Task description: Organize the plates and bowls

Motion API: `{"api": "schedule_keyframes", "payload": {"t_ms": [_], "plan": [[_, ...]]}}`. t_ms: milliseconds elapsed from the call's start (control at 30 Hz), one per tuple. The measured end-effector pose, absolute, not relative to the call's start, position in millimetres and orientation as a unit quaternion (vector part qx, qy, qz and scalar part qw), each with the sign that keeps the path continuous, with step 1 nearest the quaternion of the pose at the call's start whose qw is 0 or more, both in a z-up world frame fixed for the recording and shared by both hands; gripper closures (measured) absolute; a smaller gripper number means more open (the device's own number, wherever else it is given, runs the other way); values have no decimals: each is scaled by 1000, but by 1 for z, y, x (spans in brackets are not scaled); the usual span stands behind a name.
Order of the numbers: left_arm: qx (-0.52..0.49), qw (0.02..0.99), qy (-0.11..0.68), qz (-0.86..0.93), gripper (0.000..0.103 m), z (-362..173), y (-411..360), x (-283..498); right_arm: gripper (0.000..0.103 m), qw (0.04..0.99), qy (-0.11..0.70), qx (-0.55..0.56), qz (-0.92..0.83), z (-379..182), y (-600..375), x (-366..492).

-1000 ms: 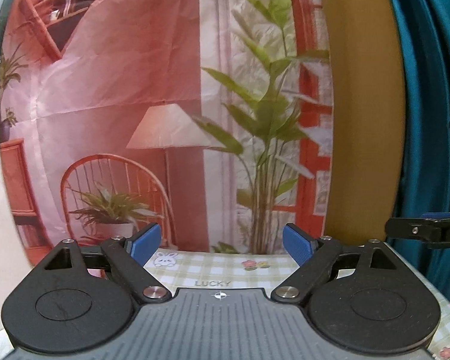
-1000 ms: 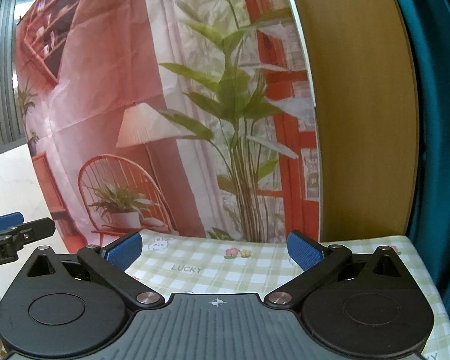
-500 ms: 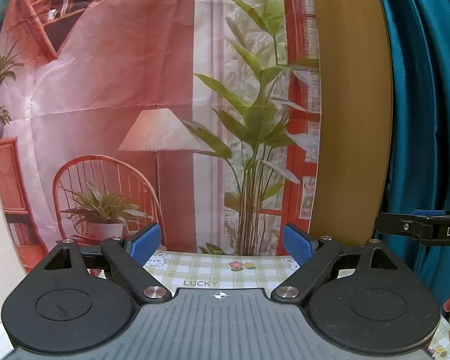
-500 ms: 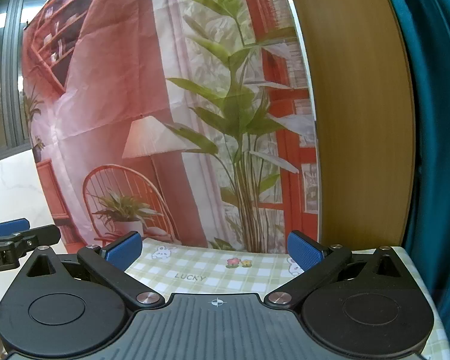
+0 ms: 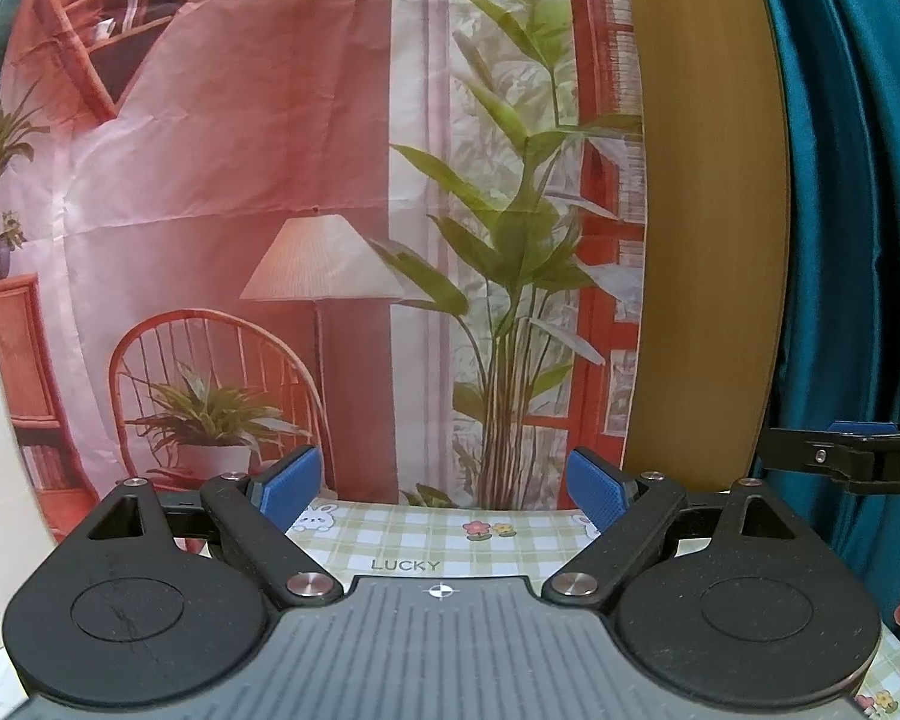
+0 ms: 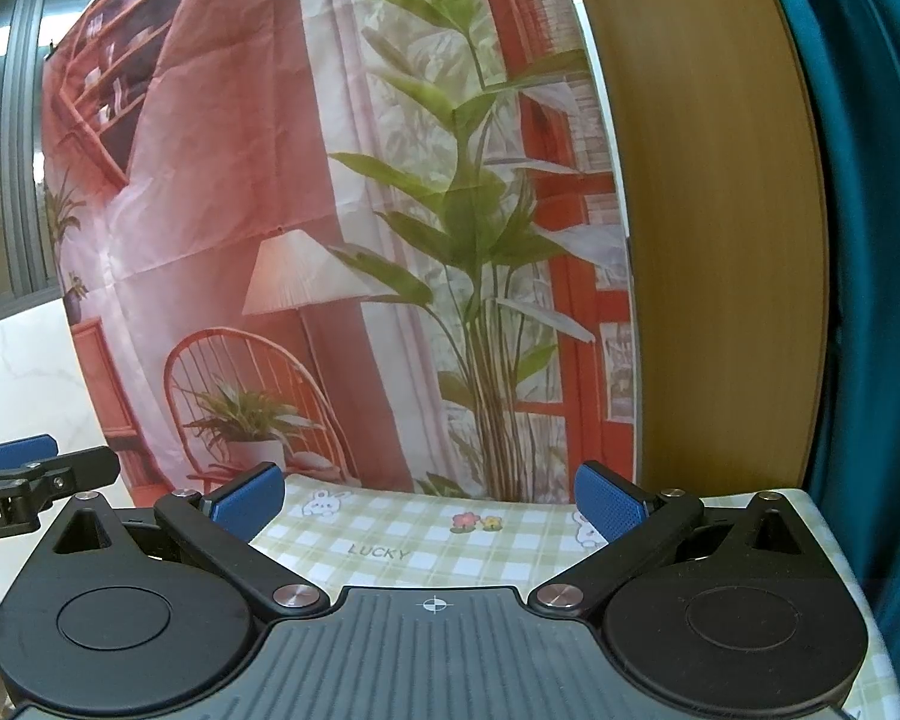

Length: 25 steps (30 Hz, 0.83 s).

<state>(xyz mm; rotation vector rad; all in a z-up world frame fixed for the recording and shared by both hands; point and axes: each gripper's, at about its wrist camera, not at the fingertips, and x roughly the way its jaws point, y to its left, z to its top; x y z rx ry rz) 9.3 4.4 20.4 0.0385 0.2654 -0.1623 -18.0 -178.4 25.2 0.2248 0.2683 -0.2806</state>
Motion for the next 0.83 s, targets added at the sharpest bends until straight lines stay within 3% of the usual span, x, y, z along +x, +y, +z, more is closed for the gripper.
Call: {"api": "schedule_keyframes", "payload": {"t_ms": [833], "plan": [[23, 989, 129, -62, 12, 23, 7, 10, 0, 975, 135, 111, -140, 25, -179, -18]]}}
